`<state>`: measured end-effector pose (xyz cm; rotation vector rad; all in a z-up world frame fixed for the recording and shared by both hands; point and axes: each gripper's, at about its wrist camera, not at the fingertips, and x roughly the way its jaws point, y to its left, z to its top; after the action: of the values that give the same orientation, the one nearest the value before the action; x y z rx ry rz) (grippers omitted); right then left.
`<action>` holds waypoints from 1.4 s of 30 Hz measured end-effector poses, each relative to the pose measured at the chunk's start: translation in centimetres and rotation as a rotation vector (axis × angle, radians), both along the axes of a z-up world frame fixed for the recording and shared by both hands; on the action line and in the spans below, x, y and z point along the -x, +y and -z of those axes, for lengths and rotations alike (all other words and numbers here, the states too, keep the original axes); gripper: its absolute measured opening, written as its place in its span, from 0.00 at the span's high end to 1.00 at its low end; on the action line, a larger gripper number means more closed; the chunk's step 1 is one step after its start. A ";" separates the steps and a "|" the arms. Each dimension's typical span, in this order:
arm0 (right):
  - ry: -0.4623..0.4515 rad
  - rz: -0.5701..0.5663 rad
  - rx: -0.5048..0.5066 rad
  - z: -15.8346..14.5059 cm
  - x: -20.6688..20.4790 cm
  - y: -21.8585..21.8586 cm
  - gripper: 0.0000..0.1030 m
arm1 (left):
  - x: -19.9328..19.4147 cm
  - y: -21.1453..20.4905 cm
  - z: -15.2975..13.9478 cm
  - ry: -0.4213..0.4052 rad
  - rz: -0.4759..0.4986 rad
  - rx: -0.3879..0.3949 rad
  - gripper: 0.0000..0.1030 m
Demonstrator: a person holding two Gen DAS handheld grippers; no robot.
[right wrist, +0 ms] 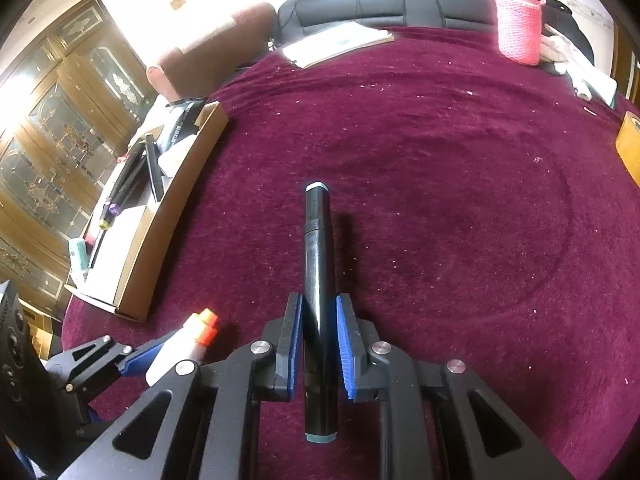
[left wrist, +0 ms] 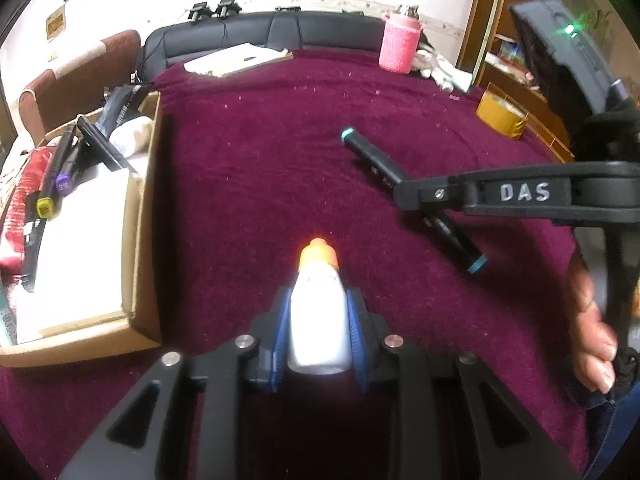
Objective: Organize objects
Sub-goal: 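Carry the glue bottle and teal-capped marker to the tray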
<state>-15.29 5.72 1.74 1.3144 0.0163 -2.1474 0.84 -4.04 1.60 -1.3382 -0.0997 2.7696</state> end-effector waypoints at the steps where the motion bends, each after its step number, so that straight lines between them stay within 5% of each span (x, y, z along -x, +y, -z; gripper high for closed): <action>1: 0.003 -0.002 0.000 -0.1 -0.1 -0.1 0.82 | -0.1 -0.1 -0.2 0.007 -0.004 0.002 0.75; 22: -0.012 -0.046 0.055 -1.0 -3.2 -2.2 0.82 | -2.5 -2.8 -4.0 0.155 -0.077 0.064 0.75; 42: 0.010 -0.097 0.066 -3.6 -6.6 -7.8 0.82 | -5.0 -8.8 -5.6 0.233 -0.173 0.008 0.75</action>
<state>-8.64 -2.10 5.36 1.2400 0.0134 -2.0553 5.82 -12.82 7.23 -1.0440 -0.2016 3.0492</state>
